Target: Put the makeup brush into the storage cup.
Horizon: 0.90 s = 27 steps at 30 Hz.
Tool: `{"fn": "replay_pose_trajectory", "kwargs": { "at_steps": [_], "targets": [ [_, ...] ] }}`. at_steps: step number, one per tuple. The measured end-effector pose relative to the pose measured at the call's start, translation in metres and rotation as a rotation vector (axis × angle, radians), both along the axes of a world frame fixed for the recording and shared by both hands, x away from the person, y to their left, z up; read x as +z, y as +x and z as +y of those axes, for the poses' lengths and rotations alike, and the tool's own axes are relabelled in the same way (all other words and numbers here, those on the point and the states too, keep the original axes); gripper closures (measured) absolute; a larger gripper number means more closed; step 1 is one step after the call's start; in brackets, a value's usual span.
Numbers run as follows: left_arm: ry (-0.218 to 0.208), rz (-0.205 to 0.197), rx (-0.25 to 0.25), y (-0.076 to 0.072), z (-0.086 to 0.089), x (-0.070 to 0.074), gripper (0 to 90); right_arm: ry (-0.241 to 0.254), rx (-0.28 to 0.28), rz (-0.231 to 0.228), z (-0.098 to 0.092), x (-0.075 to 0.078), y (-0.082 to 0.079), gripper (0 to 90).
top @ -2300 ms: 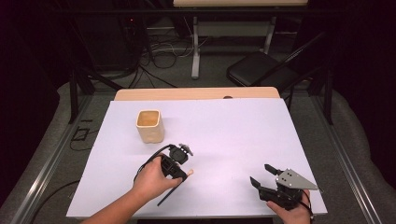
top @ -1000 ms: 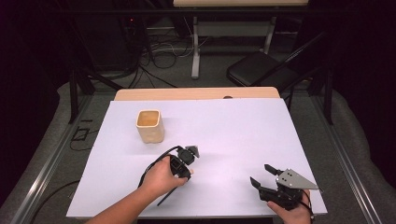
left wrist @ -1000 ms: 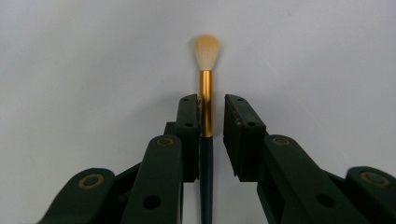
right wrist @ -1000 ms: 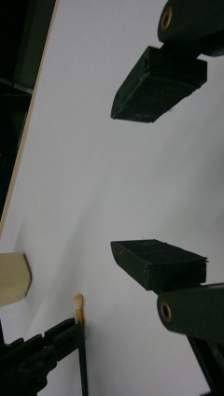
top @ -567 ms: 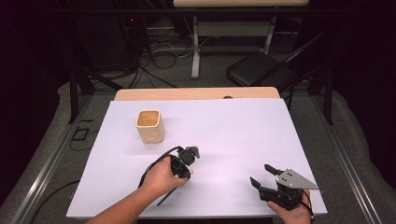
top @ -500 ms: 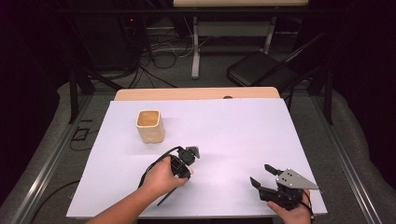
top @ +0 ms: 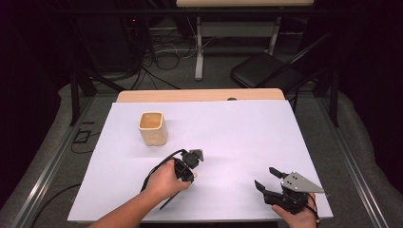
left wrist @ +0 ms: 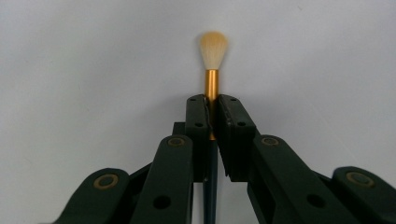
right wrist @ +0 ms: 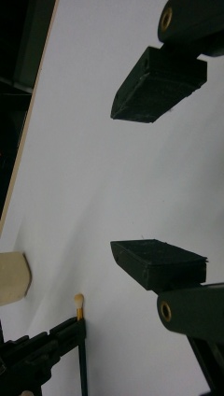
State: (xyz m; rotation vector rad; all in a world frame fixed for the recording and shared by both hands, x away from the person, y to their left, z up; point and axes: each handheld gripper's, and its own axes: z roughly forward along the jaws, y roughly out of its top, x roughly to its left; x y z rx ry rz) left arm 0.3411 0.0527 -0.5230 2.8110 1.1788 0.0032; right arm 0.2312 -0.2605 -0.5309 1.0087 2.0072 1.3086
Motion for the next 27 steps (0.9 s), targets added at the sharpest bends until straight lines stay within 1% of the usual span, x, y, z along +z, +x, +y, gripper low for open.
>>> {"fn": "replay_pose_trajectory", "kwargs": {
  "at_steps": [19, 27],
  "targets": [
    [0.0, -0.009, -0.003, -0.0006, -0.0001, 0.0, 83.4, -0.003, 0.0, 0.0, -0.0002, -0.0002, 0.0003, 29.8],
    [-0.002, -0.004, -0.005, -0.0012, 0.0002, 0.0006, 83.5, -0.001, 0.0, -0.002, -0.0003, -0.0005, 0.0007, 29.8]
  ]
}}
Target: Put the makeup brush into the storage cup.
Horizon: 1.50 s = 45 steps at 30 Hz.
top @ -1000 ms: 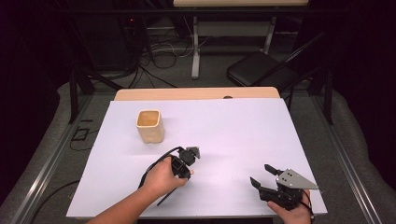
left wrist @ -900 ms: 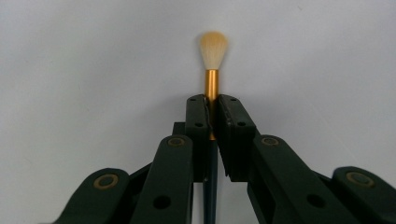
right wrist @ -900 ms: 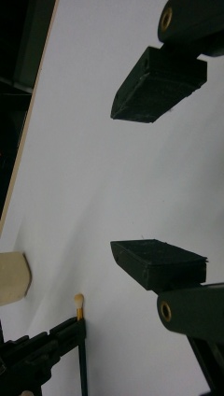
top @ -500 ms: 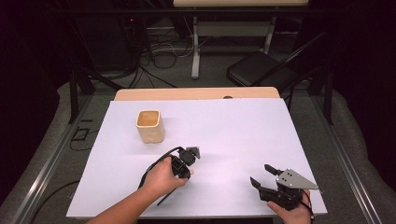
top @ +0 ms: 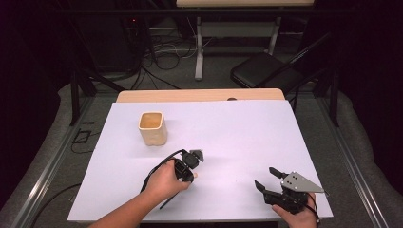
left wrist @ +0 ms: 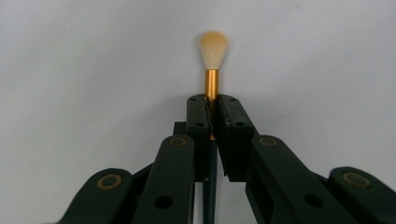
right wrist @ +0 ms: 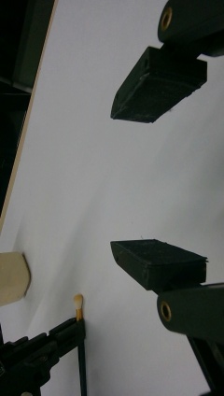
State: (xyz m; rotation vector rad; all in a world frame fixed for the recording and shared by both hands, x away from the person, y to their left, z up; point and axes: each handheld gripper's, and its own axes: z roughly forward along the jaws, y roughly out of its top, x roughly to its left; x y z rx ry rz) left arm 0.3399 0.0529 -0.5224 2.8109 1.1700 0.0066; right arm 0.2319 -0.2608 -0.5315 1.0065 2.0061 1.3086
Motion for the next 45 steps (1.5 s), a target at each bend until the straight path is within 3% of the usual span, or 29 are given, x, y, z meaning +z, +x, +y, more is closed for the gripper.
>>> {"fn": "replay_pose_trajectory", "kwargs": {
  "at_steps": [9, 20, 29, 38, 45],
  "targets": [
    [-0.017, -0.007, 0.004, 0.0, 0.005, 0.006, 83.6, 0.0, -0.001, 0.001, 0.0, 0.0, 0.0, 29.8],
    [-0.073, -0.022, 0.014, -0.004, 0.015, 0.019, 83.7, 0.001, -0.002, 0.006, 0.0, 0.0, 0.0, 29.8],
    [-0.155, -0.053, 0.029, -0.008, 0.028, 0.037, 83.7, -0.001, -0.003, 0.009, 0.0, 0.0, 0.001, 29.8],
    [-0.256, -0.119, 0.073, -0.011, 0.047, 0.061, 83.8, 0.001, -0.004, 0.008, 0.0, -0.001, 0.001, 29.8],
    [-0.294, -0.148, 0.073, -0.013, 0.054, 0.071, 83.8, 0.003, -0.007, 0.011, 0.0, -0.001, 0.001, 29.8]
  ]
}}
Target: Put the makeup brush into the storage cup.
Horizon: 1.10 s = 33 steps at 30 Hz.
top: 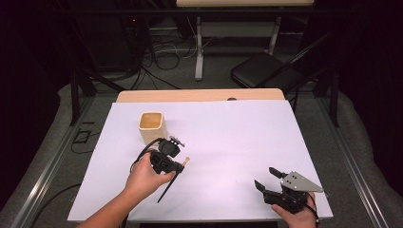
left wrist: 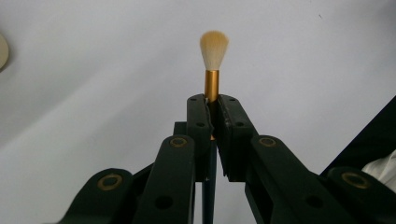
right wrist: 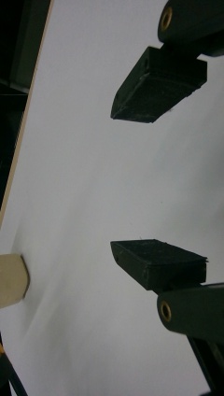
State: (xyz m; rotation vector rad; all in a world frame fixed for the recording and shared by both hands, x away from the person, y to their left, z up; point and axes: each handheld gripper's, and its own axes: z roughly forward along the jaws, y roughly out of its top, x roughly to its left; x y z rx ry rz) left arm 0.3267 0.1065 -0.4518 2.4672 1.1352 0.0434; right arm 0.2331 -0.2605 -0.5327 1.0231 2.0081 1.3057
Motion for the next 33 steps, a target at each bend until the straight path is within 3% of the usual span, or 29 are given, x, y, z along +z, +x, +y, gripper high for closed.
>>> {"fn": "replay_pose_trajectory", "kwargs": {
  "at_steps": [9, 16, 22, 33],
  "targets": [
    [-0.091, -0.063, 0.008, -0.004, 0.008, 0.01, 83.8, 0.003, -0.002, -0.004, -0.001, 0.0, 0.0, 29.8],
    [-0.162, -0.179, 0.006, -0.009, 0.015, 0.02, 83.8, -0.004, 0.001, 0.004, -0.001, 0.0, 0.0, 29.8],
    [-0.202, -0.249, -0.001, -0.014, 0.016, 0.022, 83.8, 0.003, -0.003, -0.002, 0.0, 0.0, 0.0, 29.8],
    [-0.3, -0.328, -0.017, -0.02, 0.016, 0.024, 83.8, 0.002, -0.002, -0.003, 0.0, 0.0, 0.0, 29.8]
  ]
}}
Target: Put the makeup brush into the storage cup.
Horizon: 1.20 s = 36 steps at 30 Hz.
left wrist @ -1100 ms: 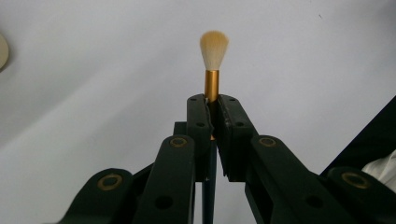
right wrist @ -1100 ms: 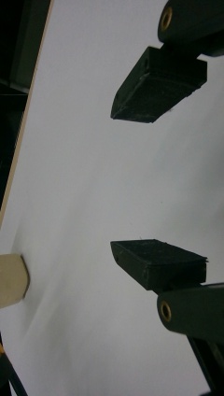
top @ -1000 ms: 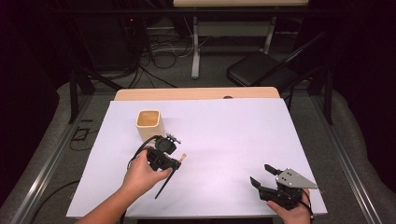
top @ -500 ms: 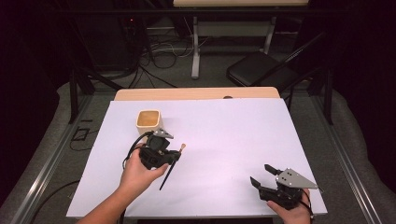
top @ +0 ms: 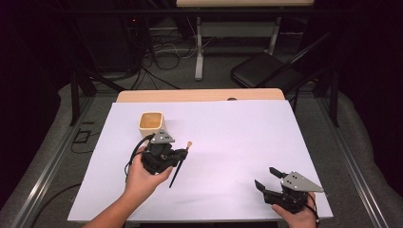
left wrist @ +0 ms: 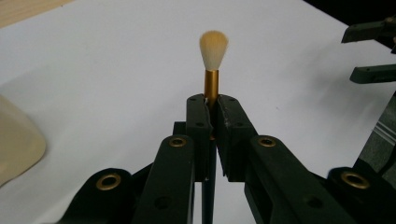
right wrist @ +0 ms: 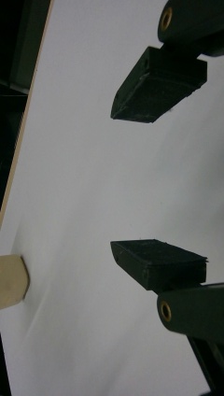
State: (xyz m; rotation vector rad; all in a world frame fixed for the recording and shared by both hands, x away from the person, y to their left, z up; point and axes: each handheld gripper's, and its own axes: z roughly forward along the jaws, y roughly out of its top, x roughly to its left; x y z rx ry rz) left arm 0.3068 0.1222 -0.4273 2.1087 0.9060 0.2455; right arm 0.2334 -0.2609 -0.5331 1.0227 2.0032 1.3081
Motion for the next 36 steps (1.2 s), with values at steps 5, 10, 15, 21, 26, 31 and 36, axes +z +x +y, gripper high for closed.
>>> {"fn": "replay_pose_trajectory", "kwargs": {
  "at_steps": [5, 10, 15, 21, 26, 31, 36],
  "targets": [
    [-0.029, -0.034, -0.006, -0.002, 0.001, 0.0, 83.8, -0.008, 0.002, 0.006, 0.001, 0.0, 0.0, 29.8],
    [-0.062, -0.062, -0.003, -0.003, 0.003, 0.0, 83.8, -0.011, 0.004, 0.007, 0.001, 0.0, 0.0, 29.8],
    [-0.085, -0.078, 0.004, -0.006, 0.004, 0.001, 83.8, -0.014, 0.009, 0.008, 0.001, 0.0, 0.0, 29.9],
    [-0.128, -0.092, 0.018, -0.008, 0.005, 0.002, 83.8, -0.019, 0.011, 0.007, 0.002, 0.0, 0.0, 30.1],
    [-0.166, -0.112, 0.025, -0.01, 0.006, 0.002, 83.8, -0.021, 0.011, 0.004, 0.002, 0.0, 0.0, 30.3],
    [-0.198, -0.119, 0.026, -0.011, 0.005, 0.001, 83.8, -0.018, 0.01, -0.004, 0.002, 0.0, 0.0, 31.1],
    [-0.223, -0.12, 0.023, -0.012, 0.005, 0.001, 83.8, -0.016, 0.026, -0.006, 0.003, 0.001, -0.001, 33.0]
  ]
}}
